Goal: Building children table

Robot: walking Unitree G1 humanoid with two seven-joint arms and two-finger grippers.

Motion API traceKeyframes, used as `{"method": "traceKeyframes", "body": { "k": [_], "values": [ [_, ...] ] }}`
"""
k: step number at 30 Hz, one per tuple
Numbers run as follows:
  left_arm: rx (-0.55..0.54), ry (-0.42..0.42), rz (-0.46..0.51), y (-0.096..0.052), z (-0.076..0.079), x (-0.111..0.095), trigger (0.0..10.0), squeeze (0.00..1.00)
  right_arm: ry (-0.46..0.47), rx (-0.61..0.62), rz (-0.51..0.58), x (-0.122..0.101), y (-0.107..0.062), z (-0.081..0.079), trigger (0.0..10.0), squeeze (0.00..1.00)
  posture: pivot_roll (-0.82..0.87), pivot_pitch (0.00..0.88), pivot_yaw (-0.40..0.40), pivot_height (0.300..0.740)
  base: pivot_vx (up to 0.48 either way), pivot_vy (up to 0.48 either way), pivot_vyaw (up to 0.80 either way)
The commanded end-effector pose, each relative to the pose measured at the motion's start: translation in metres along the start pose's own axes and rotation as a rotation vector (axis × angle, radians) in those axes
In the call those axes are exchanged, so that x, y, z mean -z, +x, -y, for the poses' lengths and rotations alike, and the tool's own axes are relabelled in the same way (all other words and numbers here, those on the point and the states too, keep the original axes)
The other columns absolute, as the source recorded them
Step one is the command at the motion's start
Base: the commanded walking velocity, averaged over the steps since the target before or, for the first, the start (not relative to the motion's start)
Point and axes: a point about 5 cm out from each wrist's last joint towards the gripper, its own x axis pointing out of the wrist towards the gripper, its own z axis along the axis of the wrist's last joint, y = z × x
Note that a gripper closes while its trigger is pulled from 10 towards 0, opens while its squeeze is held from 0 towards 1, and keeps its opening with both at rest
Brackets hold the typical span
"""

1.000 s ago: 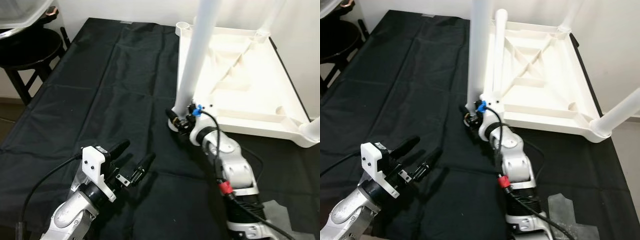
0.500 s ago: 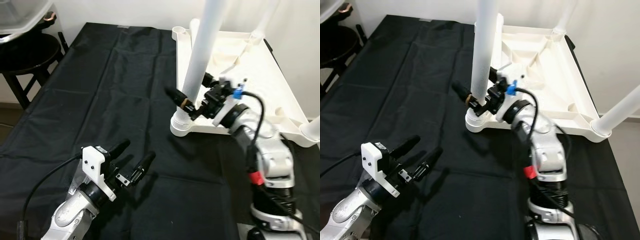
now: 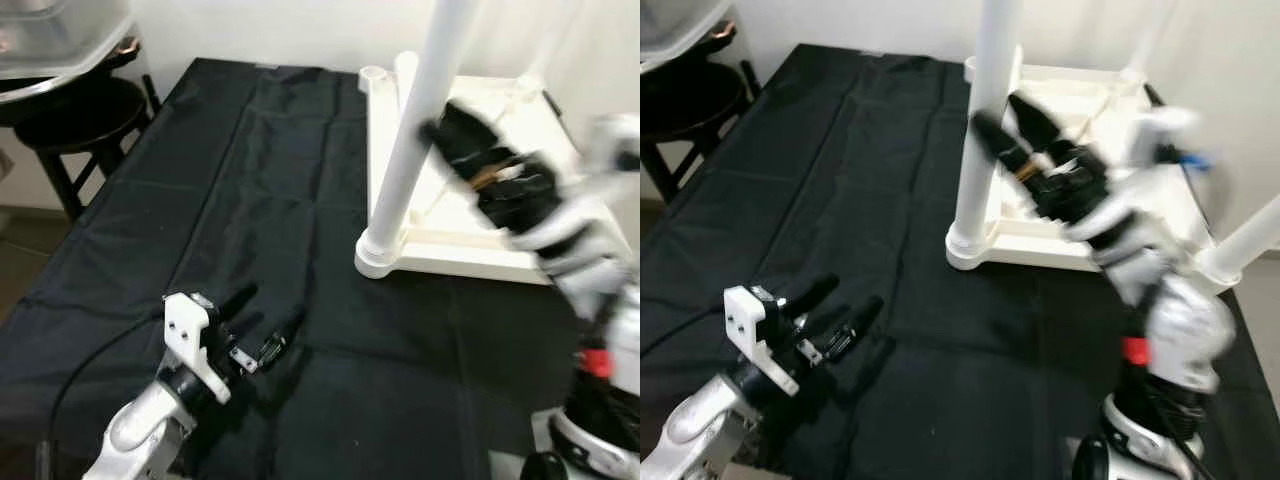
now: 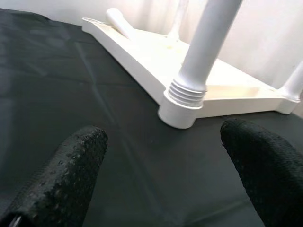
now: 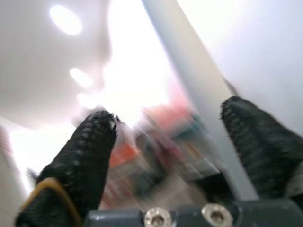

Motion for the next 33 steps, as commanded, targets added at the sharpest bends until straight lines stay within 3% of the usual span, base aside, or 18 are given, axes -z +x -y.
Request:
{"method": "traceKeyframes", "body": {
  "k": [1, 2, 10, 16, 27, 28, 30, 31, 33],
  "values": [
    [0.015, 0.003, -0.010, 0.000, -0.002, 0.002, 10.0, 0.00, 0.040, -0.081, 0.087, -0.011, 0.003, -0.013, 0.0, 0.00, -0.03, 0.143, -0.020, 0.740, 0.000, 0.000, 0.00],
    [0.016, 0.002, -0.012, 0.002, -0.005, 0.003, 10.0, 0.00, 0.053, -0.115, 0.139, -0.017, 0.007, -0.017, 0.0, 0.00, -0.03, 0.132, -0.014, 0.740, 0.000, 0.000, 0.00],
    [0.017, 0.002, -0.011, 0.011, -0.012, 0.007, 10.0, 0.00, 0.073, -0.215, 0.162, -0.022, 0.019, -0.021, 0.0, 0.00, -0.02, 0.105, -0.019, 0.740, 0.000, 0.000, 0.00],
    [0.018, 0.003, -0.006, 0.013, -0.014, 0.007, 10.0, 0.00, 0.145, -0.214, 0.143, -0.027, 0.017, -0.028, 0.0, 0.00, -0.02, 0.102, -0.020, 0.740, 0.000, 0.000, 0.00],
    [0.023, 0.003, 0.001, 0.015, -0.015, 0.009, 10.0, 0.00, 0.120, -0.156, 0.129, -0.024, 0.022, -0.026, 0.0, 0.00, -0.02, 0.102, -0.022, 0.740, 0.000, 0.000, 0.00],
    [0.023, 0.003, 0.001, 0.015, -0.015, 0.009, 10.0, 0.00, 0.096, -0.089, 0.111, -0.021, 0.024, -0.020, 10.0, 0.00, -0.02, 0.102, -0.022, 0.740, 0.000, 0.000, 0.00],
    [0.024, 0.003, 0.002, 0.015, -0.015, 0.009, 10.0, 0.00, 0.077, -0.040, 0.104, -0.019, 0.026, -0.015, 10.0, 0.00, -0.02, 0.103, -0.024, 0.740, 0.000, 0.000, 0.00],
    [0.024, 0.003, 0.002, 0.015, -0.015, 0.009, 10.0, 0.00, 0.071, -0.011, 0.099, -0.018, 0.028, -0.012, 10.0, 1.00, -0.02, 0.103, -0.024, 0.740, 0.000, 0.000, 0.00],
    [0.025, 0.003, 0.002, 0.015, -0.014, 0.010, 10.0, 0.00, 0.079, -0.018, 0.088, -0.016, 0.030, -0.012, 10.0, 1.00, -0.01, 0.103, -0.026, 0.740, 0.000, 0.000, 0.00]
  ]
}}
